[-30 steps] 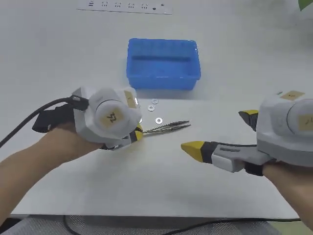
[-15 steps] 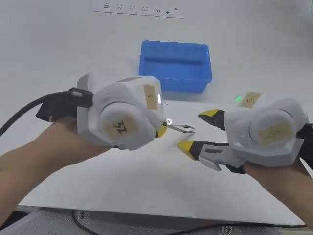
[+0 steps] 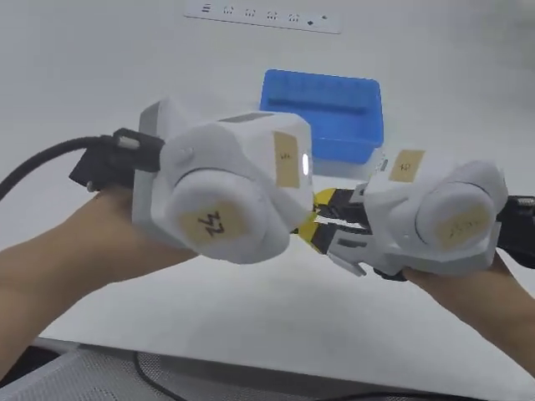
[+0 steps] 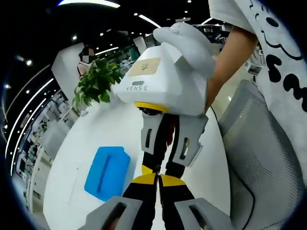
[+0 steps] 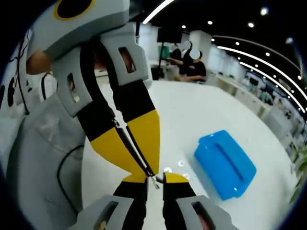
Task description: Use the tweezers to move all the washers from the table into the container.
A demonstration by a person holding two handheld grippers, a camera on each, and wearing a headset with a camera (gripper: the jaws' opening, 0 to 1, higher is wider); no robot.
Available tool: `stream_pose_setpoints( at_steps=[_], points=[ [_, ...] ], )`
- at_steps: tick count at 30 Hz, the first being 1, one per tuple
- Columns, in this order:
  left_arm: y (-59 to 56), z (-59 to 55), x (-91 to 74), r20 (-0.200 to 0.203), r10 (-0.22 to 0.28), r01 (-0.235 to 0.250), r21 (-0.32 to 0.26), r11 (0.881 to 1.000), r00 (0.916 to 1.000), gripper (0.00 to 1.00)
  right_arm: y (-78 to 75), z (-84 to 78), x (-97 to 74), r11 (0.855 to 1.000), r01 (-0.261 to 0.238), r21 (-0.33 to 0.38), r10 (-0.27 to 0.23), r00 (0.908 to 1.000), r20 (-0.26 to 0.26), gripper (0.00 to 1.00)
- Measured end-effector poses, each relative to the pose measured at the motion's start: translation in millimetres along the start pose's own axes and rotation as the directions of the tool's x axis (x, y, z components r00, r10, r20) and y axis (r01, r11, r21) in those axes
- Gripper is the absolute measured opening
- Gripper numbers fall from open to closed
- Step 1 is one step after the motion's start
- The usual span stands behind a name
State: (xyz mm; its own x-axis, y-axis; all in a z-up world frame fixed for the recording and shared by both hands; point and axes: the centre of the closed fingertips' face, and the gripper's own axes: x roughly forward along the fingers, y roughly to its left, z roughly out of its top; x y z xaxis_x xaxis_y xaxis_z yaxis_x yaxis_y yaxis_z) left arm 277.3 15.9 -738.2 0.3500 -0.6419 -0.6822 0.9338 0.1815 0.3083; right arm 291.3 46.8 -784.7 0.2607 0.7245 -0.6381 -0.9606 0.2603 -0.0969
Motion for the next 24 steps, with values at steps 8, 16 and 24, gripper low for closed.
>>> stream_pose_setpoints(
  at_steps=[8,16,24],
  points=[
    [20.6,-8.7,-15.1,0.01,0.176,-0.172,-0.141,0.975,0.9844,0.0,-6.8,15.8,6.4,1.0,-0.005,-0.002,0.005,0.9995,0.03,0.04],
    [30.0,-55.8,-50.5,-0.072,0.379,-0.365,-0.478,0.799,0.9227,0.4,-19.0,20.0,22.0,0.998,-0.006,0.055,0.003,0.9992,0.04,0.03],
    [12.4,-100.1,-90.2,-0.193,0.458,-0.461,-0.658,0.595,0.8675,0.71,-30.4,29.8,28.4,0.99,-0.013,0.142,0.001,0.9959,0.091,0.03]
  ],
)
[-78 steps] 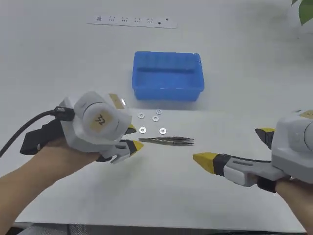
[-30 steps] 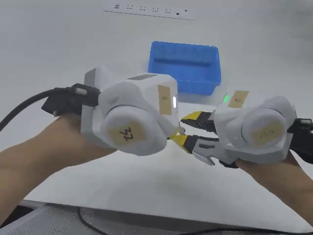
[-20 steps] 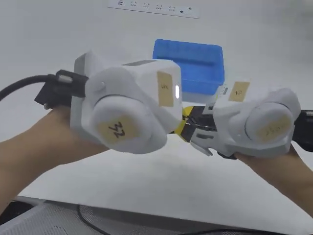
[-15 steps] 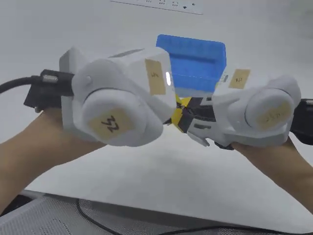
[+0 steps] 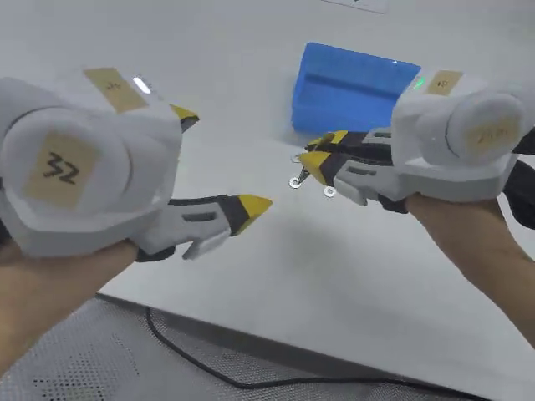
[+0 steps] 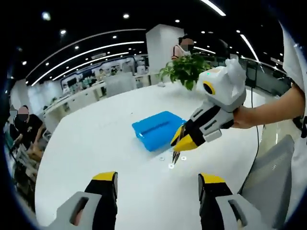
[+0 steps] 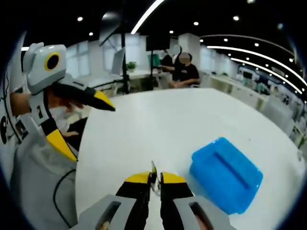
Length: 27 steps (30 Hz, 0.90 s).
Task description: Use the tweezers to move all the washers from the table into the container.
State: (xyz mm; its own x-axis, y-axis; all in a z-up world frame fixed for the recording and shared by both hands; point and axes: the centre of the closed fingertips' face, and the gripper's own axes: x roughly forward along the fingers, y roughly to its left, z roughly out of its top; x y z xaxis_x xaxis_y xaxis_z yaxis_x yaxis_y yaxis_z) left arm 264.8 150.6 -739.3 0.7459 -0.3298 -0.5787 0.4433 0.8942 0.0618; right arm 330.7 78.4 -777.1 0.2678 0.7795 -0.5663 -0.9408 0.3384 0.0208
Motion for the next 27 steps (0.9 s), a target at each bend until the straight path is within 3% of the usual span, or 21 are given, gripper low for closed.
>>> stream_pose_setpoints(
  at_steps=[4,8,13,18,27],
  points=[
    [10.2,-9.8,-14.5,-0.013,0.058,-0.059,-0.074,0.995,0.9982,0.83,-4.7,0.9,4.3,1.0,0.001,0.02,-0.001,1.0,0.009,0.03],
    [11.2,-17.9,-25.7,-0.019,0.085,-0.087,-0.127,0.988,0.9962,0.89,-7.8,-0.8,10.1,0.999,0.001,0.036,-0.001,1.0,0.007,0.03],
    [10.0,-24.5,-30.8,-0.034,0.105,-0.109,-0.143,0.984,0.9939,0.95,-11.0,-10.5,17.7,1.0,-0.006,0.03,0.007,0.9997,-0.024,0.04],
    [8.0,-19.3,-33.4,-0.009,0.103,-0.103,-0.175,0.979,0.9946,0.99,-9.8,-12.1,16.6,0.999,-0.001,0.037,0.002,0.9997,-0.026,0.04],
    [3.8,-19.2,-29.7,-0.027,0.097,-0.101,-0.177,0.979,0.9949,0.99,-9.0,-12.2,17.3,0.999,0.018,0.034,-0.018,0.9998,-0.01,0.03]
  ],
)
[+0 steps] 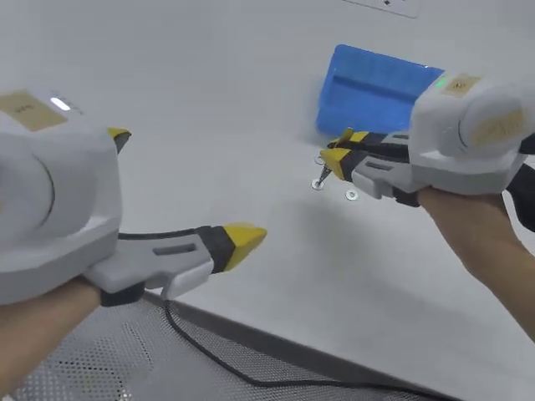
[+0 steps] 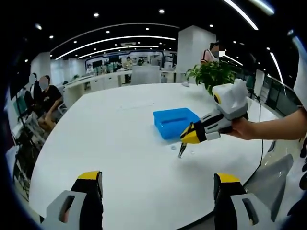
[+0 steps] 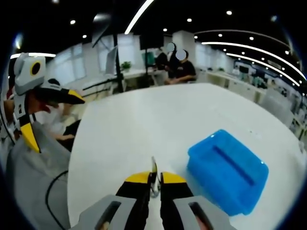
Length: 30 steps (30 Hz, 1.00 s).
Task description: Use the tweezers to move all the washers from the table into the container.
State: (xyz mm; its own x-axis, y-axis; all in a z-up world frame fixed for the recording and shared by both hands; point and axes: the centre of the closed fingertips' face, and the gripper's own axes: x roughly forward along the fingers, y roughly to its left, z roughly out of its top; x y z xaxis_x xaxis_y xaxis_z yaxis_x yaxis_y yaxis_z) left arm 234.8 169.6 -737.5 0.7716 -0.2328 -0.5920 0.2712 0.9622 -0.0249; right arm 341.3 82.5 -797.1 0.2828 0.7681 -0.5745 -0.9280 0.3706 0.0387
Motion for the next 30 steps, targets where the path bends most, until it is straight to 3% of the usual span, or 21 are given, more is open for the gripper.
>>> stream_pose_setpoints(
  at_steps=[4,15,19,26,30],
  points=[
    [-4.1,2.3,1.4,-0.005,-0.002,0.002,0.012,1.0,1.0,0.99,0.3,-0.2,-0.2,1.0,0.009,-0.009,-0.009,0.9999,0.01,0.02],
    [-10.5,-1.2,0.8,-0.032,-0.004,0.006,0.068,0.998,0.9995,0.98,-1.2,-2.6,-2.6,0.997,0.051,0.065,-0.054,0.9979,0.035,0.0],
    [-8.8,-5.0,0.0,-0.047,0.005,-0.001,0.09,0.996,0.9989,0.97,-4.2,-4.9,-5.1,0.995,0.065,0.072,-0.068,0.9973,0.03,0.0],
    [-6.9,-2.6,-1.1,-0.033,0.012,-0.009,0.082,0.997,0.9994,0.99,-5.7,-3.3,-3.6,0.994,0.075,0.083,-0.076,0.9971,0.002,0.0],
    [-7.2,-4.9,1.6,-0.048,-0.004,0.008,0.076,0.997,0.9988,0.99,-8.2,-2.4,-3.1,0.994,0.068,0.09,-0.066,0.9977,-0.016,0.0]
  ],
)
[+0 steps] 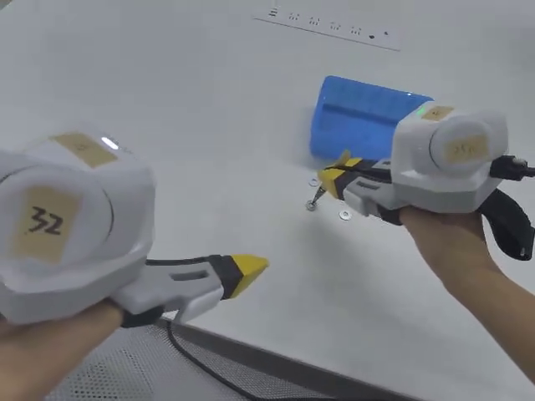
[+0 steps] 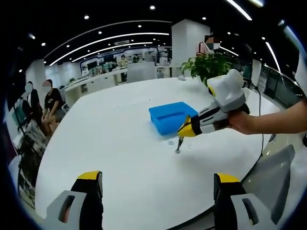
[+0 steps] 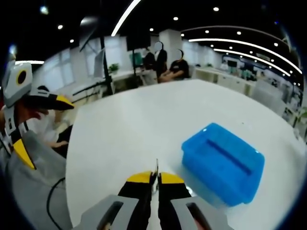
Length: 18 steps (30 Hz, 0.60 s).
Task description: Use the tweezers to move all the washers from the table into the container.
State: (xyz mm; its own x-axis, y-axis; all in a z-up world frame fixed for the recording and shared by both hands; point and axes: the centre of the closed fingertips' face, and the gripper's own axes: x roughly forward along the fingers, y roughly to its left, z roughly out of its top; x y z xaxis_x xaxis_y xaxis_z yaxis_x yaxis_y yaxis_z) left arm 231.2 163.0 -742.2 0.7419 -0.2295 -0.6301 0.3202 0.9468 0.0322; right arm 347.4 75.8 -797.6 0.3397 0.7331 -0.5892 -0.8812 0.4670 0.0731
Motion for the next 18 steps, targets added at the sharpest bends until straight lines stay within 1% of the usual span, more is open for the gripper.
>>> stream_pose_setpoints(
  at_steps=[2,4,6,9,12,15,16,18],
  points=[
    [-1.6,1.6,-0.3,0.001,-0.001,0.001,0.006,1.0,1.0,0.99,-0.2,0.9,-2.1,1.0,-0.002,0.0,0.002,1.0,-0.01,0.0],
    [-1.9,2.7,-0.6,0.0,-0.002,0.002,0.012,1.0,1.0,0.99,-0.3,4.1,-6.1,1.0,-0.002,-0.007,0.002,1.0,-0.006,0.0],
    [-2.1,3.5,-0.9,-0.003,-0.001,0.001,0.011,1.0,1.0,0.99,0.2,9.2,-10.6,1.0,-0.007,0.001,0.007,1.0,-0.001,0.0],
    [-2.1,8.1,-2.7,0.012,0.002,-0.002,0.014,1.0,0.9999,0.97,2.1,15.2,-16.4,1.0,-0.015,0.015,0.015,0.9999,0.001,0.0],
    [-1.1,11.7,-2.6,0.023,0.004,-0.005,0.015,1.0,0.9997,0.97,1.6,22.7,-23.1,1.0,-0.01,0.006,0.01,0.9999,0.003,0.0],
    [0.9,11.9,-1.1,0.018,0.002,-0.002,0.022,1.0,0.9998,0.96,0.6,32.2,-29.1,1.0,-0.02,0.023,0.019,0.9994,0.029,0.0],
    [1.4,11.9,-0.9,0.017,0.001,-0.001,0.022,1.0,0.9999,0.96,-2.1,35.3,-30.9,0.999,-0.02,0.025,0.019,0.9992,0.035,0.0],
    [2.8,12.1,-0.1,0.018,0.0,0.0,0.014,1.0,0.9998,0.96,-2.5,39.6,-32.3,0.999,-0.022,0.026,0.021,0.9993,0.031,0.0]
  ],
)
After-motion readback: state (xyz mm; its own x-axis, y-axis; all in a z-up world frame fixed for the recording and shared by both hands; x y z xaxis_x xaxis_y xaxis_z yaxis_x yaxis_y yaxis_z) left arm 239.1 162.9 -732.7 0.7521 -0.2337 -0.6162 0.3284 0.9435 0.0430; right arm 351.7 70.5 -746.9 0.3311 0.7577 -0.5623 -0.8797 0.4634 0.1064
